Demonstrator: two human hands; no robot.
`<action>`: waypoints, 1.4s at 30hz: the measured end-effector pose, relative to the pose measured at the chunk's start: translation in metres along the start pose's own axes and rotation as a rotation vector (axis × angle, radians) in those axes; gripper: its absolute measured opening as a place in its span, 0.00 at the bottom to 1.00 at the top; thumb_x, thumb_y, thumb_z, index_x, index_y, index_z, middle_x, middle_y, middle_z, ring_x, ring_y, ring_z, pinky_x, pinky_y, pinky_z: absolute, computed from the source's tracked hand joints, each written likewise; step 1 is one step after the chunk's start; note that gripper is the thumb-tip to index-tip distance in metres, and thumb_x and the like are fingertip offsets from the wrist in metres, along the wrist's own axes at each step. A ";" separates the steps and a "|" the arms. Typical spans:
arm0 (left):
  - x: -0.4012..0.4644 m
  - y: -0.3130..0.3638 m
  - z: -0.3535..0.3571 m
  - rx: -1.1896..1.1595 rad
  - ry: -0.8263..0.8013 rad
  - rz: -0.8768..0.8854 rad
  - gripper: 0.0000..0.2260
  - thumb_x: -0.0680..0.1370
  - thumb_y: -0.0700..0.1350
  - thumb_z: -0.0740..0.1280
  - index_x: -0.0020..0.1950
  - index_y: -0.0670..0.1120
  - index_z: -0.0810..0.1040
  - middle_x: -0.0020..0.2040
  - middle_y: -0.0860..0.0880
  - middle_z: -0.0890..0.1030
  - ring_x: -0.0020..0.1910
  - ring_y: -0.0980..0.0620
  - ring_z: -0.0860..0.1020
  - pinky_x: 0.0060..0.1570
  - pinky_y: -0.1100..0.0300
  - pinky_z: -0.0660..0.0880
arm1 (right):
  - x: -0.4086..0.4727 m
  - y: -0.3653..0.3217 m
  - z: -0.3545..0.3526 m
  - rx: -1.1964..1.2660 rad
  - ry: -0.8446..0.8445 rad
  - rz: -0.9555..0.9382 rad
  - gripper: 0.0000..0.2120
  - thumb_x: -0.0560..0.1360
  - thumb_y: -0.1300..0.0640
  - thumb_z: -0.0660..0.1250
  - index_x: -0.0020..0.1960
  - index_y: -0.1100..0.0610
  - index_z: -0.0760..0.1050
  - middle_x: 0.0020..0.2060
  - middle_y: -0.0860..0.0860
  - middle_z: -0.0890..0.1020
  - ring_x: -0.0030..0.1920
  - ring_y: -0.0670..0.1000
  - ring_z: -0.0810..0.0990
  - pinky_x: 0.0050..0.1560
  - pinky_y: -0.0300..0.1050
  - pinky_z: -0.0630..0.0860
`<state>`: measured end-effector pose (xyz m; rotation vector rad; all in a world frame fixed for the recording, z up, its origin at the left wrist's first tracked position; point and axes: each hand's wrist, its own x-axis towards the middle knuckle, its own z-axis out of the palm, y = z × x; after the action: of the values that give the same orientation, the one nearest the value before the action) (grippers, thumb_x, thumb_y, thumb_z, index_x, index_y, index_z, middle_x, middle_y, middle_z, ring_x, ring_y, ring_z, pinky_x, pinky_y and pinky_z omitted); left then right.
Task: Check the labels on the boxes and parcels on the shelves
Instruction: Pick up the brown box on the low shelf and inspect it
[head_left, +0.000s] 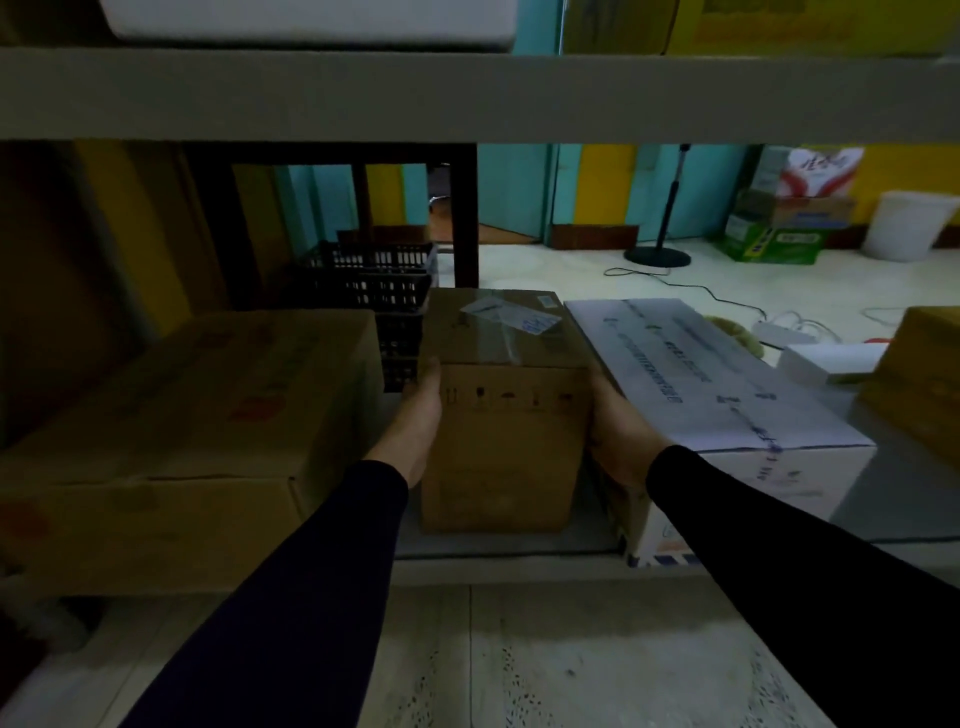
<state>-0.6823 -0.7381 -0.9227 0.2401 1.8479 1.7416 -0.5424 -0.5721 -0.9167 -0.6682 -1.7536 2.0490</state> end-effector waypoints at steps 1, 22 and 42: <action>-0.010 0.003 0.000 0.014 0.008 0.005 0.53 0.57 0.83 0.55 0.78 0.59 0.62 0.73 0.48 0.72 0.69 0.45 0.72 0.69 0.41 0.68 | -0.002 0.000 -0.001 0.011 0.009 0.010 0.27 0.79 0.32 0.57 0.72 0.44 0.72 0.65 0.52 0.81 0.62 0.55 0.81 0.67 0.62 0.74; -0.307 0.000 0.028 -0.022 0.327 0.117 0.34 0.75 0.74 0.52 0.75 0.56 0.68 0.67 0.46 0.78 0.63 0.44 0.77 0.64 0.41 0.72 | -0.185 -0.035 -0.038 0.055 -0.312 0.155 0.29 0.82 0.33 0.47 0.61 0.49 0.80 0.49 0.53 0.87 0.52 0.55 0.84 0.52 0.53 0.79; -0.333 -0.027 -0.022 -0.364 0.344 0.020 0.36 0.73 0.75 0.56 0.70 0.50 0.69 0.59 0.40 0.79 0.58 0.39 0.77 0.60 0.40 0.72 | -0.244 0.011 -0.025 0.261 -0.144 0.052 0.25 0.84 0.38 0.49 0.71 0.49 0.73 0.63 0.55 0.81 0.61 0.58 0.80 0.52 0.54 0.79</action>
<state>-0.4153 -0.9283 -0.8536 -0.1970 1.7085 2.1990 -0.3273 -0.6892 -0.9015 -0.5019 -1.5151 2.3598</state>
